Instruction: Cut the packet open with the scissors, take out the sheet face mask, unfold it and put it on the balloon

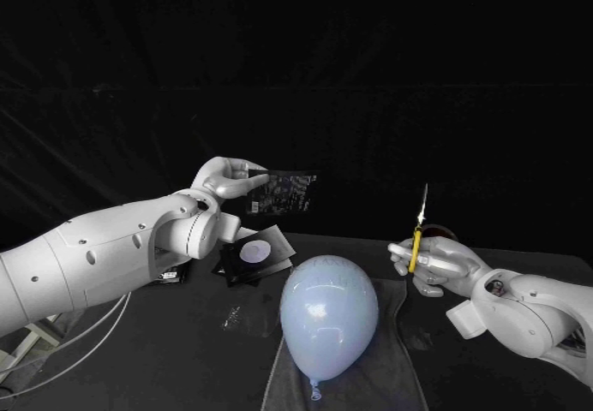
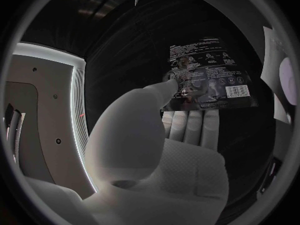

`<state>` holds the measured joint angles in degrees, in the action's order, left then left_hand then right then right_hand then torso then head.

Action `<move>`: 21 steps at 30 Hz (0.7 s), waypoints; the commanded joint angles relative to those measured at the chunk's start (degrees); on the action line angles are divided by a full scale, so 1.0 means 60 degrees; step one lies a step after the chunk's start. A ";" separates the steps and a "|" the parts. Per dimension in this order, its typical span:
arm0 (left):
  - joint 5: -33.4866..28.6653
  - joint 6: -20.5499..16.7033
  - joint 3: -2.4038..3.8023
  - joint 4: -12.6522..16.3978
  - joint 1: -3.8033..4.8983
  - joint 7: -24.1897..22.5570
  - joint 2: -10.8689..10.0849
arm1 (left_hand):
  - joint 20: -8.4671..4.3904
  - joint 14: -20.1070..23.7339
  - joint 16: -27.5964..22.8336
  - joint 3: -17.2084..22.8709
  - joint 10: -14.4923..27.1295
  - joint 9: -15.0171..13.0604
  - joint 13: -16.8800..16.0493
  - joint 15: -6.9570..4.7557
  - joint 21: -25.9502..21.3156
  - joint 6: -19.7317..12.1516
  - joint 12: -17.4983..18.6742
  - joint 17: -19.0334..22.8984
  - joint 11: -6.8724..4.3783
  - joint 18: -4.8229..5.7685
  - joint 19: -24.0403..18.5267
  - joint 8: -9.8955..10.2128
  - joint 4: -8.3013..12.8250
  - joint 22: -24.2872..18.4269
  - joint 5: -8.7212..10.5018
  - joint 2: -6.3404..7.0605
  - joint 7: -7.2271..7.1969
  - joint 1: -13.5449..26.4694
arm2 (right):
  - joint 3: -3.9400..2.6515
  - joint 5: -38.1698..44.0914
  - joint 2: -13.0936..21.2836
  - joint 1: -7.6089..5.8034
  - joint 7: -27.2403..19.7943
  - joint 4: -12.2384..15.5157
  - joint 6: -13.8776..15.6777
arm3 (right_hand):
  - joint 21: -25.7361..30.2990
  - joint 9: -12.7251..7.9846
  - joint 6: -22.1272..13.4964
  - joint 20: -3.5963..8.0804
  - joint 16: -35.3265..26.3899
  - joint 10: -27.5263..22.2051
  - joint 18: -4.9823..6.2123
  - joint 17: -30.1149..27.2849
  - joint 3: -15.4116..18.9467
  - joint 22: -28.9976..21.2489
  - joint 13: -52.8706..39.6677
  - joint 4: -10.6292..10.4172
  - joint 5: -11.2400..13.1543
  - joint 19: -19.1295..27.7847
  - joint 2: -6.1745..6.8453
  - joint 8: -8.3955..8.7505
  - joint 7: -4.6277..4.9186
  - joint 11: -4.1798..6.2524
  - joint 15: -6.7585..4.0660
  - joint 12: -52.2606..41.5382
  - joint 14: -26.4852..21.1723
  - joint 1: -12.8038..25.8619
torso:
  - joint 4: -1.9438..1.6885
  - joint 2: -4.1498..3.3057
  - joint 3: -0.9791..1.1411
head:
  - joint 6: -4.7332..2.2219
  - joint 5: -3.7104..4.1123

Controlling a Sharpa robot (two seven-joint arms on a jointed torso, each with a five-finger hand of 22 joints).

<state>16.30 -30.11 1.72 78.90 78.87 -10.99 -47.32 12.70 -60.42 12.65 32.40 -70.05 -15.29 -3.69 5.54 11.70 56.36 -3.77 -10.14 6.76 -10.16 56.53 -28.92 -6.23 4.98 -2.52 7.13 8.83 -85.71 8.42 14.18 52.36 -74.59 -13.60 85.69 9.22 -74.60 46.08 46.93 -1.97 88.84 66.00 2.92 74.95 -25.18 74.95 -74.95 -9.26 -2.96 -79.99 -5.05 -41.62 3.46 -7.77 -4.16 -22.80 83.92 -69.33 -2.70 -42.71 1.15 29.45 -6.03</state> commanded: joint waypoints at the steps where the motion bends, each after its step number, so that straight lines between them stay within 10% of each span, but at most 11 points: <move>1: -0.1134 0.0194 0.0007 0.0063 -0.0077 -0.0116 0.0062 | -0.0011 -0.0057 0.0030 -0.0046 -0.0044 -0.0268 0.0000 0.0008 0.0034 -0.0056 0.0025 -0.0010 -0.0039 -0.0082 0.0076 -0.0052 0.0029 0.0015 -0.0035 -0.0084 0.0026 0.0011 | -0.0019 0.0100 -0.0066 -0.0073 -0.0327 -0.0060 0.0176 | 0.0054 -0.0002 -0.0011 0.0001 -0.0043 0.3997 0.0200 0.1804 -0.0075 0.0524 -0.2503 -0.0003 0.0024 0.0096 -0.0197 0.0074 -0.0065 0.1477 -0.0043 -1.1191 0.0835 -0.0108 | -0.0002 -0.0002 -0.0010 | -0.0072 0.0057; 21: -0.1971 0.0896 0.0008 0.0542 -0.0439 -0.0415 0.0214 | -0.0032 -0.0045 0.0001 -0.0033 -0.0018 -0.0288 0.0006 0.0012 0.0032 -0.0103 0.0038 -0.0006 -0.0033 -0.0078 0.0097 -0.0061 0.0039 0.0003 -0.0036 -0.0111 0.0024 0.0005 | -0.0067 -0.0202 -0.0690 -0.0380 -0.0826 -0.0679 0.0739 | 0.3662 -0.0199 0.0316 -0.0087 -0.2238 0.2493 0.0864 -0.1684 -0.0280 -0.1976 0.0504 0.0184 0.0029 0.1867 -0.0138 0.1193 0.0049 0.1393 0.0029 -0.6187 -0.0165 -0.0062 | -0.0002 -0.0009 -0.0016 | -0.0256 0.0410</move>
<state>5.88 -27.09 1.69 81.85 76.22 -11.90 -46.20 12.49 -60.41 12.64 32.40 -70.04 -15.29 -3.68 5.55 11.70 56.13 -3.77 -10.13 6.76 -10.12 56.73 -29.07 -6.22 4.96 -2.50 6.95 8.79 -85.64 8.11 13.81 48.36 -76.77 -16.60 81.73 12.45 -53.16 44.92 48.61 -2.49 75.80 66.00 7.55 65.42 -26.59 63.48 -72.35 -8.14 -2.95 -69.00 -4.98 -34.57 3.80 -7.77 -3.77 -23.46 83.47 -69.39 -2.81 -42.77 1.05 27.99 -3.91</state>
